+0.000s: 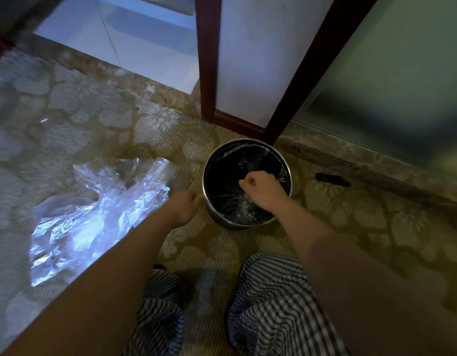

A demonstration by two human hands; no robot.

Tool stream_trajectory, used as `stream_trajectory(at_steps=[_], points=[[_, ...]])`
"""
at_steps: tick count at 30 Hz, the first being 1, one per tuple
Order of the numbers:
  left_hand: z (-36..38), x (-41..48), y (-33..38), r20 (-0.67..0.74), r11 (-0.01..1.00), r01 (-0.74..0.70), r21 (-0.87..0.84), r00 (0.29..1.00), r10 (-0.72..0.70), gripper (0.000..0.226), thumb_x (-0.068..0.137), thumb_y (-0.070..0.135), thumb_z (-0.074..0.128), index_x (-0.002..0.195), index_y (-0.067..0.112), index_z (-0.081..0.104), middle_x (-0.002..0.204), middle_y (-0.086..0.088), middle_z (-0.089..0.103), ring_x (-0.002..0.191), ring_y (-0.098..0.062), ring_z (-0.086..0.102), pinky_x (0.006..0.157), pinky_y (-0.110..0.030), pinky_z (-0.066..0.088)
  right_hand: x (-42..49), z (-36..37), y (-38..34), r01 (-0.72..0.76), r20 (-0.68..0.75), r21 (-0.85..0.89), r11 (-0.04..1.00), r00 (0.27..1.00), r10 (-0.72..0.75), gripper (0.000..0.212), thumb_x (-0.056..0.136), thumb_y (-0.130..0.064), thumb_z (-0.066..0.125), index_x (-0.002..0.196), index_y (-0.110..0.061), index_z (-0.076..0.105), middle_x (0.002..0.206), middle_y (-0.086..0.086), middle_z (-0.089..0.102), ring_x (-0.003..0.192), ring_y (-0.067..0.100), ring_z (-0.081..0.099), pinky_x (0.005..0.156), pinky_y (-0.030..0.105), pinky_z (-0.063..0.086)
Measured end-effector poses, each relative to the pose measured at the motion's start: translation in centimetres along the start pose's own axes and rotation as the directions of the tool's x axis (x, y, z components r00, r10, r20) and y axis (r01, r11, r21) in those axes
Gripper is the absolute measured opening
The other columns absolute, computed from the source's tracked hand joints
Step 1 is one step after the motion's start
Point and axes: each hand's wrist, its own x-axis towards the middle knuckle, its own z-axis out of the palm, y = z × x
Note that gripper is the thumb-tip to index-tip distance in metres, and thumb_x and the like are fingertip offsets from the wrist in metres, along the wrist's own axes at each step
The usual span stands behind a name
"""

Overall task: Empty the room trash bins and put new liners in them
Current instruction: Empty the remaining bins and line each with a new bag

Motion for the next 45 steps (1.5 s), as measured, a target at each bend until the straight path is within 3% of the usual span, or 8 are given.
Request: stream_trajectory(at_steps=[9,13,19,25,32,36,40,45], points=[[-3.8,-2.3,-10.5,-0.072,0.979,0.194,0.055,0.979,-0.19,0.033,0.102,0.034,0.035,0.105,0.008,0.056,0.115,-0.013,0.058,0.106,-0.028,0.052,0.079,-0.026,0.032,2.2,10.2,-7.5,0.158,0.192,0.093,0.983,0.966,-0.174,0.028,0.096,-0.024,0.051,0.083,0.0,0.06,0.077,0.019,0.065,0.076,0.034,0.064,0.078,0.048,0.054],[-3.7,-2.9,-17.5,-0.128,0.942,0.335,-0.016,0.934,-0.335,0.03,0.098,0.033,0.045,0.109,0.007,0.054,0.114,-0.014,0.058,0.113,-0.03,0.052,0.085,-0.029,0.036,4.5,16.3,-7.6,0.028,0.304,0.121,0.992,0.951,-0.064,0.021,0.096,-0.022,0.052,0.087,-0.004,0.059,0.078,0.015,0.06,0.078,0.031,0.061,0.077,0.042,0.05],[-3.7,-0.6,-25.3,-0.242,0.878,0.457,0.143,0.876,-0.417,0.075,0.088,0.051,0.056,0.142,0.005,0.031,0.147,-0.014,0.034,0.135,-0.029,0.033,0.108,-0.039,0.03,8.4,24.6,-5.7,-0.266,0.396,0.177,0.947,0.901,0.179,0.021,0.093,-0.03,0.058,0.096,-0.011,0.05,0.071,0.004,0.05,0.063,0.016,0.05,0.056,0.029,0.043],[-3.9,5.3,-28.7,-0.338,0.894,0.418,0.161,0.874,-0.348,0.114,0.072,0.063,0.066,0.15,0.006,0.004,0.158,-0.013,0.006,0.146,-0.025,0.005,0.115,-0.044,0.012,12.2,30.6,-4.7,-0.337,0.455,0.2,0.92,0.864,0.217,0.047,0.089,-0.04,0.062,0.116,-0.002,0.055,0.103,0.011,0.052,0.095,0.021,0.053,0.079,0.033,0.045],[-5.8,12.8,-31.7,-0.265,0.864,0.48,0.154,0.862,-0.431,0.127,0.059,0.08,0.056,0.15,0.006,0.007,0.158,-0.012,0.014,0.146,-0.022,0.012,0.117,-0.046,0.003,15.4,35.0,-7.0,-0.403,0.513,0.375,0.835,0.84,0.176,0.083,0.088,-0.041,0.063,0.149,-0.012,0.016,0.15,0.011,0.034,0.132,0.023,0.041,0.096,0.029,0.036],[-3.2,12.6,-31.4,-0.046,0.852,0.486,-0.195,0.863,-0.503,0.115,0.07,0.071,0.062,0.149,0.003,0.014,0.154,-0.014,0.026,0.14,-0.026,0.028,0.112,-0.035,0.021,15.6,36.0,-7.3,-0.457,0.547,0.444,0.77,0.819,0.171,0.082,0.088,-0.044,0.06,0.148,-0.011,0.016,0.151,0.009,0.029,0.134,0.02,0.037,0.111,0.033,0.032],[0.6,10.3,-30.7,0.074,0.662,0.533,-0.527,0.805,-0.589,0.093,0.082,0.064,0.052,0.146,0.002,0.025,0.15,-0.016,0.032,0.136,-0.027,0.035,0.101,-0.028,0.029,14.1,36.3,-7.7,-0.529,0.541,0.531,0.662,0.813,0.216,0.067,0.09,-0.049,0.055,0.143,-0.013,0.034,0.142,0.008,0.045,0.126,0.022,0.047,0.11,0.043,0.037],[2.6,7.0,-28.3,0.147,0.44,0.384,-0.812,0.864,-0.482,0.119,0.036,0.093,0.061,0.133,0.026,0.052,0.137,0.002,0.054,0.125,-0.017,0.05,0.111,-0.042,0.032,11.1,33.3,-9.4,-0.489,0.47,0.516,0.703,0.848,0.245,0.067,0.087,-0.057,0.052,0.136,-0.011,0.046,0.133,0.011,0.054,0.119,0.028,0.054,0.106,0.046,0.041]])
